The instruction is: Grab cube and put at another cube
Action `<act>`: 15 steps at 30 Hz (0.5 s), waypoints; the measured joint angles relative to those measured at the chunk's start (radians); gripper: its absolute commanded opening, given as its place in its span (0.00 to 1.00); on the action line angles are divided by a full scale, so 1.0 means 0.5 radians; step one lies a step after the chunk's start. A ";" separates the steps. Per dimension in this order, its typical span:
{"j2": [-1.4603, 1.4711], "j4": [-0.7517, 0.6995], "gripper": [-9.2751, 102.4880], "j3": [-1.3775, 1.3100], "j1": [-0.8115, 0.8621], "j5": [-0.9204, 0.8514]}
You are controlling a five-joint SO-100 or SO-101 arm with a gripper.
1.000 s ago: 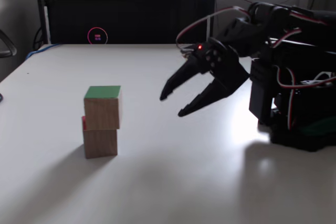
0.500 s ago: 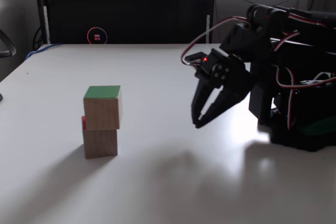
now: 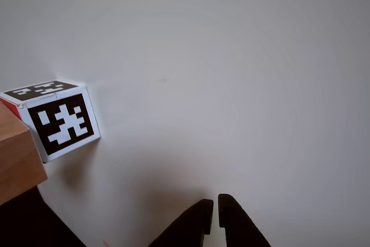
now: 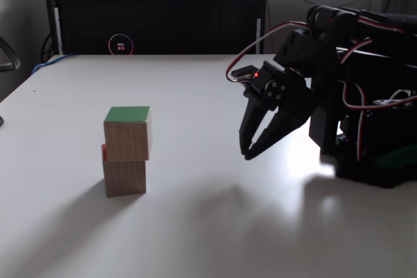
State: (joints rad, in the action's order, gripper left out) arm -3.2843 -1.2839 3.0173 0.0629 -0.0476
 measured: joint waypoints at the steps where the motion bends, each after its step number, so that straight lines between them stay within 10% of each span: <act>1: 0.000 0.000 0.09 0.000 0.003 0.000; 15: 0.000 0.000 0.08 0.000 0.018 0.000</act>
State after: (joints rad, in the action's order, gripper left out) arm -3.2843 -1.2839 3.0173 0.0721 -0.0476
